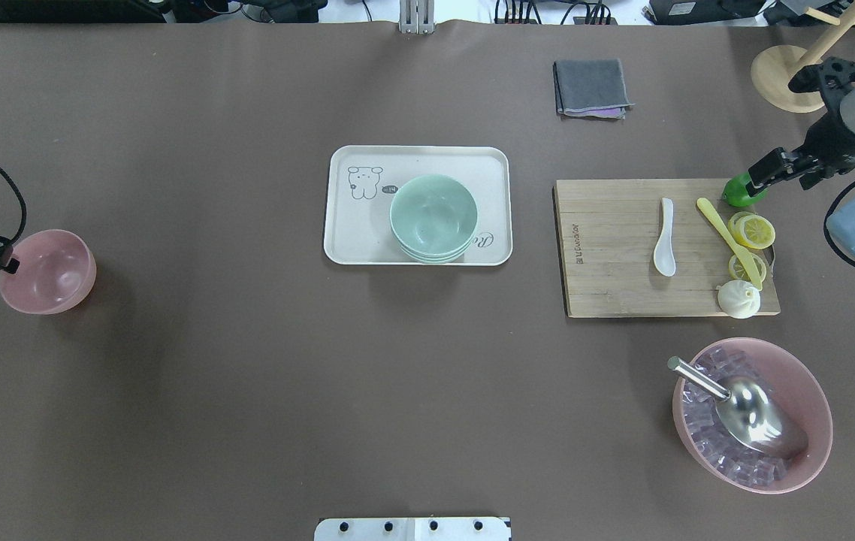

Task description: Stack pink bowl on green and place spoon

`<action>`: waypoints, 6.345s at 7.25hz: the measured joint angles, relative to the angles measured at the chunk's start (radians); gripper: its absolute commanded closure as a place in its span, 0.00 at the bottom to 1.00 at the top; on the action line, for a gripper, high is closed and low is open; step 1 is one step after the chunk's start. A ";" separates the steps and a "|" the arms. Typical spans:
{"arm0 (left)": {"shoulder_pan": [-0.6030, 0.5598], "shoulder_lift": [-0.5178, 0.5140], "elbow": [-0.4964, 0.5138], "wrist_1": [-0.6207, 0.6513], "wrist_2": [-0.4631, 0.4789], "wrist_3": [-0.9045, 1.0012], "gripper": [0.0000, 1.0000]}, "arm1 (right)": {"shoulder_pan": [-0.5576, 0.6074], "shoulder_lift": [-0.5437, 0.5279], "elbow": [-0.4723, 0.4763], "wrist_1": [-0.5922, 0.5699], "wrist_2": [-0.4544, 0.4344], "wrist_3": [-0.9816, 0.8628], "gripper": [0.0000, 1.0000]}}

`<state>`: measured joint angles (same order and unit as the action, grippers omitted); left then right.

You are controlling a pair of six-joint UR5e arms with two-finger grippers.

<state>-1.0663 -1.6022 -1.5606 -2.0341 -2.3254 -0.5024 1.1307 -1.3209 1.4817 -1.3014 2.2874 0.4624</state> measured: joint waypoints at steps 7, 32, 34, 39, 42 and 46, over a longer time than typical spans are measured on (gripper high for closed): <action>0.127 -0.526 -0.126 0.218 -0.023 -0.550 1.00 | -0.153 0.066 0.049 0.030 -0.012 0.366 0.00; 0.098 -0.417 -0.211 0.149 -0.005 -0.571 0.02 | -0.331 0.570 -0.036 0.021 -0.182 1.056 0.01; 0.094 -0.410 -0.213 0.149 -0.005 -0.560 0.02 | -0.361 0.569 -0.027 0.025 -0.232 1.070 0.00; 0.053 -0.279 -0.248 0.144 0.004 -0.427 0.02 | 0.002 0.189 0.056 0.011 0.014 0.400 0.00; -0.181 -0.030 -0.254 0.149 0.006 0.108 0.02 | 0.237 0.110 -0.178 0.012 0.069 -0.183 0.00; -0.377 0.036 -0.167 0.248 0.003 0.523 0.02 | 0.315 0.073 -0.218 0.014 0.086 -0.330 0.00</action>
<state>-1.4435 -1.5664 -1.7274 -1.7864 -2.3228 0.0202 1.4456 -1.2478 1.2635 -1.2875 2.3731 0.1322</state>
